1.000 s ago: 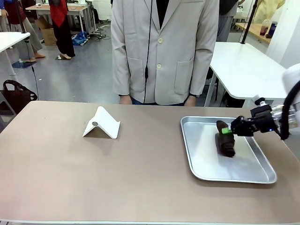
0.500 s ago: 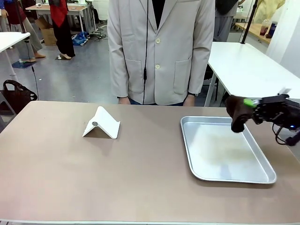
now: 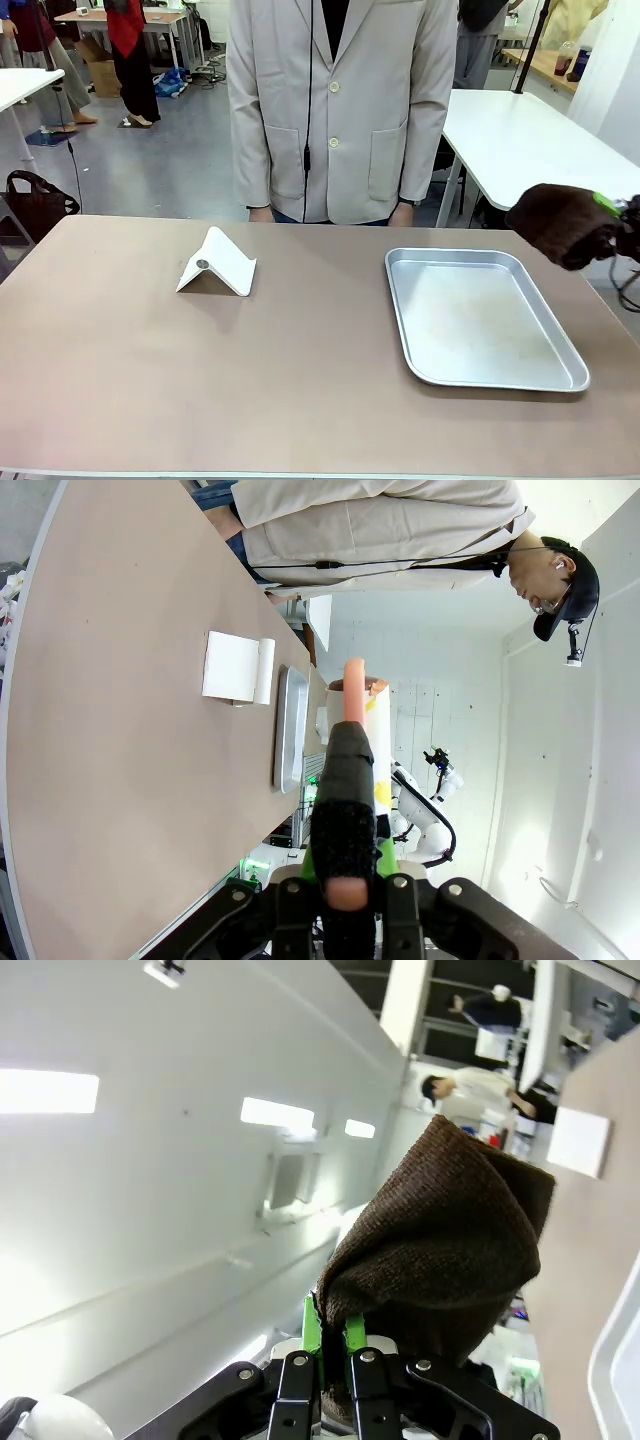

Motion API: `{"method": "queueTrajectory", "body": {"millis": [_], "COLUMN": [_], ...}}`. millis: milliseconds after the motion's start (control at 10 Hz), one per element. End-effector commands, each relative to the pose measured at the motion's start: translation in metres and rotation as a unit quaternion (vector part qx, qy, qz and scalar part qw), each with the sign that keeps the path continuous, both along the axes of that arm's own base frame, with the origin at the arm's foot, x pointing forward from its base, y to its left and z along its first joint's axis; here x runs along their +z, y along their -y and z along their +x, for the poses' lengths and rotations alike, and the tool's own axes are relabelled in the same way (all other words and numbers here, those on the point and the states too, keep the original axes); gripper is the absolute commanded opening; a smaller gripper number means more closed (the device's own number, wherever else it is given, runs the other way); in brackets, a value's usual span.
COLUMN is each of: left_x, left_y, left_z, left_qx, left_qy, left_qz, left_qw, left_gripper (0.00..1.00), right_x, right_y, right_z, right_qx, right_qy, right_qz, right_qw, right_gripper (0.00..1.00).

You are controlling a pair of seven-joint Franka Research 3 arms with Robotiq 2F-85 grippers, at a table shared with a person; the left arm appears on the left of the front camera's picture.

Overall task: Clean the surface of the table.
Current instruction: Clean the area not pointed to by the person.

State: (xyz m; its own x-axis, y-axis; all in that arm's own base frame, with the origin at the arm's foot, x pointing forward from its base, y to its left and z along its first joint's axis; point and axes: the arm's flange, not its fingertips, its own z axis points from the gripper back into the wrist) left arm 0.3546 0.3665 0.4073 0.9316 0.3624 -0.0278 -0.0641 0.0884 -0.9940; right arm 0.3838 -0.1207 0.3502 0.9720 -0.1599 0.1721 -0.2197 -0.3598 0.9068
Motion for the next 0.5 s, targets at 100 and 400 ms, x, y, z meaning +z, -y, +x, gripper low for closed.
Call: {"method": "queueTrajectory", "body": {"millis": [100, 400], "left_x": [0.0032, 0.0032], "left_y": [0.0048, 0.0048], "left_z": [-0.0033, -0.0033], "left_qx": [0.002, 0.002], "left_qy": [0.002, 0.002], "left_qz": [-0.001, -0.001], "left_qw": [1.000, 1.000], "left_gripper": [0.22, 0.22], "right_x": [-0.0018, -0.0013], "right_y": [0.0185, 0.0239], "right_z": [-0.0193, -0.0167], "right_qx": [0.024, 0.013], "right_qy": [0.015, -0.003], "right_qz": [-0.111, -0.074], "right_qw": [0.993, 0.997], "right_gripper": [0.10, 0.10]}}
